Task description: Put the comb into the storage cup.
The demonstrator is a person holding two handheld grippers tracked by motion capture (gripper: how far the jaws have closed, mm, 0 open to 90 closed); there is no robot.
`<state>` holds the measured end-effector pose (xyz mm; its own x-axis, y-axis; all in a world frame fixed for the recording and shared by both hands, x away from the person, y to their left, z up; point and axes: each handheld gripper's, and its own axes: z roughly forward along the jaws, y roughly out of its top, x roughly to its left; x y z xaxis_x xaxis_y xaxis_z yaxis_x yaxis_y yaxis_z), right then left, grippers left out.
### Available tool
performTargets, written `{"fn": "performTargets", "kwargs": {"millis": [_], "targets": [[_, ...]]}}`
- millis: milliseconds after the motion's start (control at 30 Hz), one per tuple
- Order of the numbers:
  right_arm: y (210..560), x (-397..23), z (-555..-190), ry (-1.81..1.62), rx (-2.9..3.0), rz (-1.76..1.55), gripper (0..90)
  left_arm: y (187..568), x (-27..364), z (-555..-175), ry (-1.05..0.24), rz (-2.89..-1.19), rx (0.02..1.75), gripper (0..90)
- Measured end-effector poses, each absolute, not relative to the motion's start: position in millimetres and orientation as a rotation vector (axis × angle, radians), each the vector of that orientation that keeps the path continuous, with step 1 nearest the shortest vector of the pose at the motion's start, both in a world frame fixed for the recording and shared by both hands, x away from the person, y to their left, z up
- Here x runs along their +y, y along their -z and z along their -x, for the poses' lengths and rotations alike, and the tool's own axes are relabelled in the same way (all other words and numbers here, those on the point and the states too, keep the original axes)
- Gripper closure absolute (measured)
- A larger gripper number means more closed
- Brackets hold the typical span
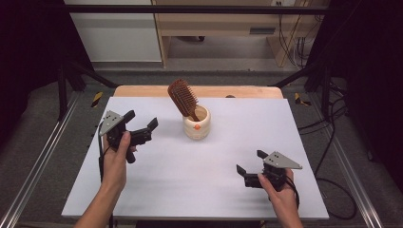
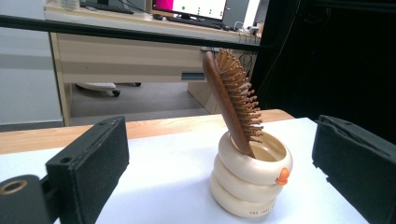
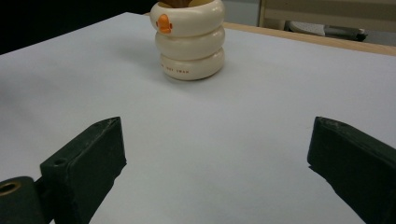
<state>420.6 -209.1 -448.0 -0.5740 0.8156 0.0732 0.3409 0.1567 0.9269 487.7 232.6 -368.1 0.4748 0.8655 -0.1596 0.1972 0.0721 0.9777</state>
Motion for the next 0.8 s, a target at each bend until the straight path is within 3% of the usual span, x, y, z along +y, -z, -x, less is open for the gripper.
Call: {"fn": "performTargets", "kwargs": {"millis": [800], "targets": [[446.6, -215.3, -420.3, -1.399, 1.974, -1.094, 4.9, 365.5, 267.0, -453.3, -0.733, -1.424, 0.946, 4.0]]}}
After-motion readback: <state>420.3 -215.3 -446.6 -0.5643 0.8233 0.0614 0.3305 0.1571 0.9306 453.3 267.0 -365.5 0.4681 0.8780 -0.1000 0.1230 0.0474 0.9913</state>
